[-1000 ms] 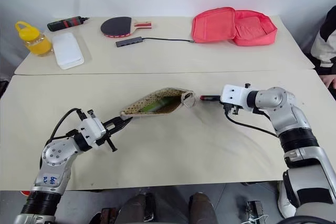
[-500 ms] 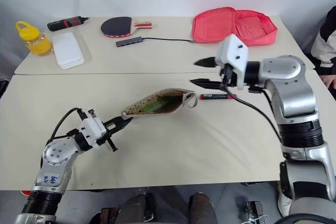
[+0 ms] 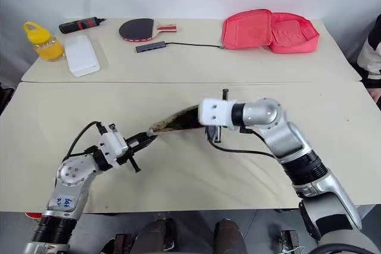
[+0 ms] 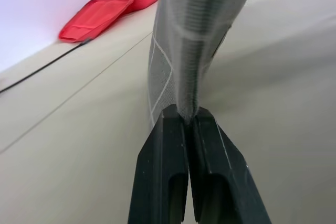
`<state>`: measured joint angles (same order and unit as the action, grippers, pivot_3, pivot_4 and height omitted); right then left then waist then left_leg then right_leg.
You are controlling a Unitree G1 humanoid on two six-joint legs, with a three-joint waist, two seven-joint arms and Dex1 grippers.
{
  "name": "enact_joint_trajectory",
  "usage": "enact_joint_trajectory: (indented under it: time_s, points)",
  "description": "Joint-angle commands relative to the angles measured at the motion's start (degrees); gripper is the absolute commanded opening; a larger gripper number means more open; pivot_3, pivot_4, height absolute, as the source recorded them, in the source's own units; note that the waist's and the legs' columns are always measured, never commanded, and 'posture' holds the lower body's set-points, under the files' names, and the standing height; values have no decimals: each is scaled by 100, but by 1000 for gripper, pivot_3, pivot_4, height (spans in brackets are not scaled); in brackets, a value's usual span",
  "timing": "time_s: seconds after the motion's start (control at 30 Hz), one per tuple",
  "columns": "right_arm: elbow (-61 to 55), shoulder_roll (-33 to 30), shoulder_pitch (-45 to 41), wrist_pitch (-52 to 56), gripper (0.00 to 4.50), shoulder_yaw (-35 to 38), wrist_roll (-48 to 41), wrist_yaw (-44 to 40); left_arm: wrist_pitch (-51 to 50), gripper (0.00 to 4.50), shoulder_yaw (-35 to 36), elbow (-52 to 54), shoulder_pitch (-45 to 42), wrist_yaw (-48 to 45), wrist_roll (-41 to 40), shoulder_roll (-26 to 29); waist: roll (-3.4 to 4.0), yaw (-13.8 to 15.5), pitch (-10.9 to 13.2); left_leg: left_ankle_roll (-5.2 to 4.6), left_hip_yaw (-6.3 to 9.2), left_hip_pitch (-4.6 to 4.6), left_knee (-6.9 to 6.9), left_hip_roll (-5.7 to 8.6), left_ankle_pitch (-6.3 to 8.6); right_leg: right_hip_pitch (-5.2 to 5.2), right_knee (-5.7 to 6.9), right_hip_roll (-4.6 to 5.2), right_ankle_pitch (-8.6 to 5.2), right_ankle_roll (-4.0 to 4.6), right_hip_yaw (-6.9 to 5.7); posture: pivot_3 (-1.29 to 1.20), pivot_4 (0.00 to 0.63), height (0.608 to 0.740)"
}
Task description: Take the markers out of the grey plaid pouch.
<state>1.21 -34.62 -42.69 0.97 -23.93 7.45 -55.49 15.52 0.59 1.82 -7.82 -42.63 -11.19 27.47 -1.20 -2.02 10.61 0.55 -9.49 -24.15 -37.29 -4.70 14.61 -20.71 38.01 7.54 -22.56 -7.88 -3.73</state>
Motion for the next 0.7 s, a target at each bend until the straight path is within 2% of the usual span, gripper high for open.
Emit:
enact_joint_trajectory:
  time_s: [0.03, 0.2, 0.23, 0.3, 0.43, 0.7]
  points:
    - [132, 119, -189, -449, 23, -164, 403, 63, -104, 0, -120, 420, 10, -43, -147, -64, 0, -7, 0, 1, 0, 0, 0, 0, 0, 0, 1, 0, 0, 0, 0, 0, 150, 740]
    - [437, 303, -279, -485, 23, -43, 506, 162, -328, 0, -231, 638, 26, -89, -244, -122, 0, -3, 0, 1, 2, 1, -3, 0, 0, 3, 2, 0, 0, 0, 0, 0, 150, 740]
    - [444, 334, -276, -446, 176, -33, 476, 135, -354, 0, -246, 659, 26, -102, -246, -128, 0, -3, 0, 1, 2, 1, -4, -1, -1, 3, 2, -1, 0, 0, 0, 0, 150, 740]
    - [429, 380, -264, -409, 536, -26, 471, 134, -375, 0, -270, 674, 17, -130, -218, -141, 0, -4, 0, 1, 2, 1, -3, -1, -1, 2, 2, -1, 0, 0, 0, 0, 150, 740]
    - [353, 371, -265, -408, 1919, -15, 550, 150, -425, 0, -283, 690, -28, -147, -209, -187, 0, 5, 0, 1, 3, 1, -4, -1, 0, 3, 2, 0, 0, 0, 1, 0, 150, 740]
    - [470, 409, -329, -512, 1919, -56, 744, 225, -462, 0, -392, 701, -124, -274, -220, -238, 0, 3, 0, 1, 2, 0, -3, 0, 0, 3, 1, 0, 0, 0, 1, 0, 150, 740]
